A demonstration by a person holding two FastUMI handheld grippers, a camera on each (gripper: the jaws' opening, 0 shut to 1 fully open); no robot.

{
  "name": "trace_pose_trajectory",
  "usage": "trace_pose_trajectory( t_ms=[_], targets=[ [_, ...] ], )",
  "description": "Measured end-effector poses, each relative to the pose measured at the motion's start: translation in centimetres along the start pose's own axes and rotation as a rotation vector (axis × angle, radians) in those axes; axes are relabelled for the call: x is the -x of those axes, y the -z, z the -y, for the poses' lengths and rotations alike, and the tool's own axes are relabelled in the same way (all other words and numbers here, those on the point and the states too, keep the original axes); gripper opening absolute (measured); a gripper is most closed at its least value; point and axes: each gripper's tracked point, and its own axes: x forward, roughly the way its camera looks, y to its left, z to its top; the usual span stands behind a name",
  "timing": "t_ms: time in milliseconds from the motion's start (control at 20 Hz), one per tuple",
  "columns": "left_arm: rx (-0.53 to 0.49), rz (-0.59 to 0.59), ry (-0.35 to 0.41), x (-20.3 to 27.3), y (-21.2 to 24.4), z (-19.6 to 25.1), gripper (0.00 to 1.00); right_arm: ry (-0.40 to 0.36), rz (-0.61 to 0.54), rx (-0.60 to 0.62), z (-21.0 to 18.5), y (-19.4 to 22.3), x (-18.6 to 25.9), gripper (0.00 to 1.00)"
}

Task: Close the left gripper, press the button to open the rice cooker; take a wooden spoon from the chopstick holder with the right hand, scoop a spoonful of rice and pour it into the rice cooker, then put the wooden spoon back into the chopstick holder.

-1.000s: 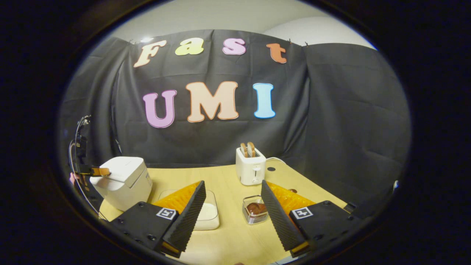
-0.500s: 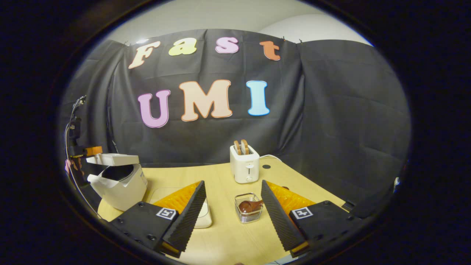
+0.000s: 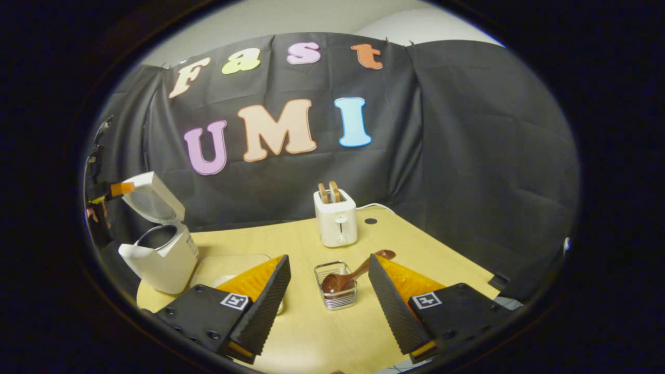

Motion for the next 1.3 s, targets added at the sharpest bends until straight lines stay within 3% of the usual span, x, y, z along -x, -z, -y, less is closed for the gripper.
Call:
trace_pose_trajectory(
  t_ms=[150,500,850,900,950,1200,1300],
  targets=[
    [0.023,0.006,-0.027,1.1,-0.2,0.3,0.93,-0.009,-0.028,0.008,1.6,1.7,-1.8,0.95],
    [0.038,-0.018,-0.12,4.5,0.4,-0.4,0.94,-0.045,-0.09,-0.018,4.0,5.3,-7.2,0.97],
    [-0.018,-0.039,-0.22,8.3,0.6,-1.3,0.94,-0.081,-0.115,-0.092,4.4,8.1,-12.2,0.95],
    [-0.024,-0.041,-0.23,8.8,0.5,-1.3,0.94,-0.09,-0.113,-0.108,4.2,8.1,-12.8,1.0],
    [-0.031,-0.044,-0.239,9.2,0.5,-1.3,0.94,-0.098,-0.112,-0.125,4.0,8.1,-13.3,0.95],
    [-0.024,-0.052,-0.264,10.8,0.9,-1.1,0.94,-0.12,-0.111,-0.197,3.4,8.2,-15.5,0.9],
    [-0.025,-0.055,-0.267,11.1,1.0,-1.0,0.94,-0.132,-0.082,-0.232,3.1,7.3,-16.3,0.72]
  ],
)
